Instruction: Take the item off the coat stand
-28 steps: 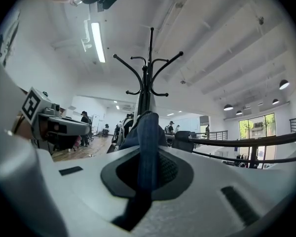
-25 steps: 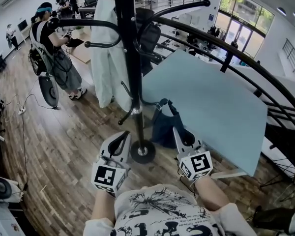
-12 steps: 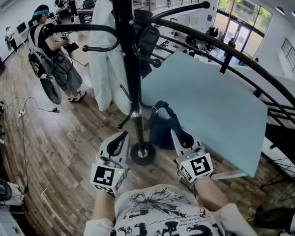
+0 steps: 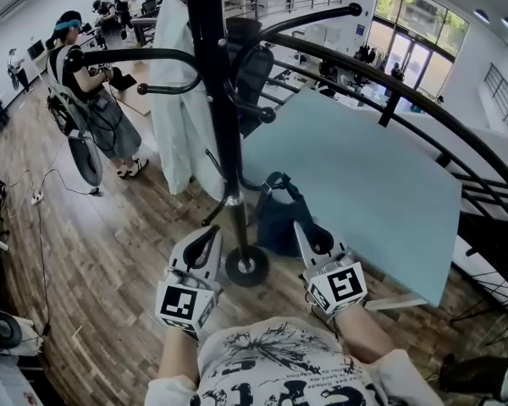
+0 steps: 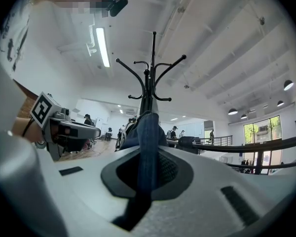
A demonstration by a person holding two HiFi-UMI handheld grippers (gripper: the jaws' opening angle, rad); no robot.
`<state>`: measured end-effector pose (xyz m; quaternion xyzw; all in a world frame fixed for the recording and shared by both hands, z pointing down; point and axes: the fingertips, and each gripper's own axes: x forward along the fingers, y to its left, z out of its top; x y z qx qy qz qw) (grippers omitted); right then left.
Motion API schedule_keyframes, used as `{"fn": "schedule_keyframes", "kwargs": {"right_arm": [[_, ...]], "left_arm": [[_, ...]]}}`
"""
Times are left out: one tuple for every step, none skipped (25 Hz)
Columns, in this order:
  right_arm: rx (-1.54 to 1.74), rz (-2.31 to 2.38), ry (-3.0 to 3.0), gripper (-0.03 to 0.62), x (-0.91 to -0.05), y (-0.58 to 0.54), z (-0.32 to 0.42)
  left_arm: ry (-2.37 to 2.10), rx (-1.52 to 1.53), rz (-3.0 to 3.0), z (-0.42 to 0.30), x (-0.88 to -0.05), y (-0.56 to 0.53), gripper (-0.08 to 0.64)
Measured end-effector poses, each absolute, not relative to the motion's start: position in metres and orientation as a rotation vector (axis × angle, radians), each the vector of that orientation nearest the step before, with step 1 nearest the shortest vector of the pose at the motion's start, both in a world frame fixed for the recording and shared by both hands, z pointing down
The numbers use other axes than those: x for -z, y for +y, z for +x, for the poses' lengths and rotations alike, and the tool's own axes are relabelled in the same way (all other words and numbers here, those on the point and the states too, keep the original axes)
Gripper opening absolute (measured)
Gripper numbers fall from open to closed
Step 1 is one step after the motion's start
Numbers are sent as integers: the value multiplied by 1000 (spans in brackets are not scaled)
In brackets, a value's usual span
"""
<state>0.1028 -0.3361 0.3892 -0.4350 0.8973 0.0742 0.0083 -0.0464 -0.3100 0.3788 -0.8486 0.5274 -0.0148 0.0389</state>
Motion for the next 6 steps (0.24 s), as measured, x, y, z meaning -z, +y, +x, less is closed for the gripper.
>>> {"fn": "schedule_keyframes", "kwargs": {"right_arm": [[-232,-1361,2806,6,-390,-337,102],[-232,-1365,2807,6,-390,-337,102],[-232,-1368,2809,6,-391,-338,102],[-231,-1371,2810,7,-391,-339,102],[-229,-1374,2811,7,-392,-339,101],[-227,-1376,2811,7,-392,-340,101]], "left_arm": [[1617,45,-2602,-47,-379,-311,5],[1610,42,-2602,-47,-381,-311,5],[1601,39,-2601,-47,-384,-312,5],[1593,36,-2599,-48,-386,-312,5],[1587,35,-2596,-48,-388,-312,5],[1582,34,-2593,-48,-389,-313,5]]}}
